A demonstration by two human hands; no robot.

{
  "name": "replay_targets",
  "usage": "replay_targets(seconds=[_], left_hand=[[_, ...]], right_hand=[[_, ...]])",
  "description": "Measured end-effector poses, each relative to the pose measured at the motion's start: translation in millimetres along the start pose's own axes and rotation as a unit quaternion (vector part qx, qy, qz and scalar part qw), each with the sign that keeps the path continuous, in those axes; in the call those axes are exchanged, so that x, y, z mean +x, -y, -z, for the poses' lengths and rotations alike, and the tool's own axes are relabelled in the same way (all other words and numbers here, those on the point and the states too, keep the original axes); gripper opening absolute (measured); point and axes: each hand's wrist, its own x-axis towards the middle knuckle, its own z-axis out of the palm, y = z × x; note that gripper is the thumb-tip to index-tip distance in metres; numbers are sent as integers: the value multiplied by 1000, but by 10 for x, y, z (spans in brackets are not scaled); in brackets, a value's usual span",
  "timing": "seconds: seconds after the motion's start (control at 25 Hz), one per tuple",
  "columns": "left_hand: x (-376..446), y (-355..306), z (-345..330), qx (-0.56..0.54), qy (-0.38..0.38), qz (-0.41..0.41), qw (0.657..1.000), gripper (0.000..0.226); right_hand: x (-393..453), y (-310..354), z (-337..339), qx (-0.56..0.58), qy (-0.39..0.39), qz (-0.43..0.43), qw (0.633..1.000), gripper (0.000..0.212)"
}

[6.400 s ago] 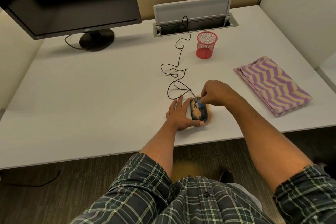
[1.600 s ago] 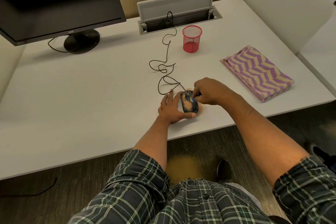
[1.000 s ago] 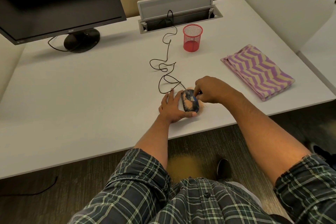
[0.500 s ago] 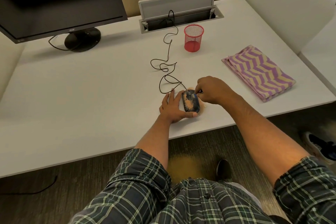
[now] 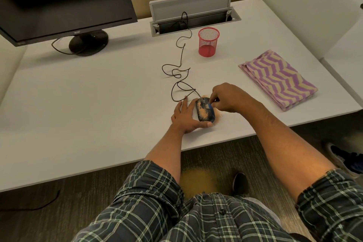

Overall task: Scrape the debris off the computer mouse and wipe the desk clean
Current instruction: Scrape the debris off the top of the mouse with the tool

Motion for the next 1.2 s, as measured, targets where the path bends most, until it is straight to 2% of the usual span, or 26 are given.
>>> replay_targets(seconds=[0.08,0.28,0.52,0.68,0.8,0.96,1.04,1.2], left_hand=[[-1,0,-1,2,1,0,1000,122],[1,4,6,4,2,0,1000,122],[-12,-11,3,-1,1,0,1000,122],[-5,-4,1,-5,1,-2,1000,121],[-7,4,-1,-2,-2,-2,1000,122],[-1,4,2,-5,-1,-2,1000,120],[-6,1,9,-2,-1,1,1000,120],[-8,-1,-2,-7,-2,-1,1000,120]], right_hand=[[0,-21,-7,17,17,2,1000,21],[1,-68,10,42,-96,-37,994,21],[-1,4,-81,0,-24,-16,1000,24],[26,22,-47,-20,-40,1,999,25],[37,18,-42,-22,7,18,1000,23],[85,11,18,1,-31,13,999,23],[123,44,-12,-15,-11,19,1000,23],[232,60,-51,-36,-50,-25,998,23]])
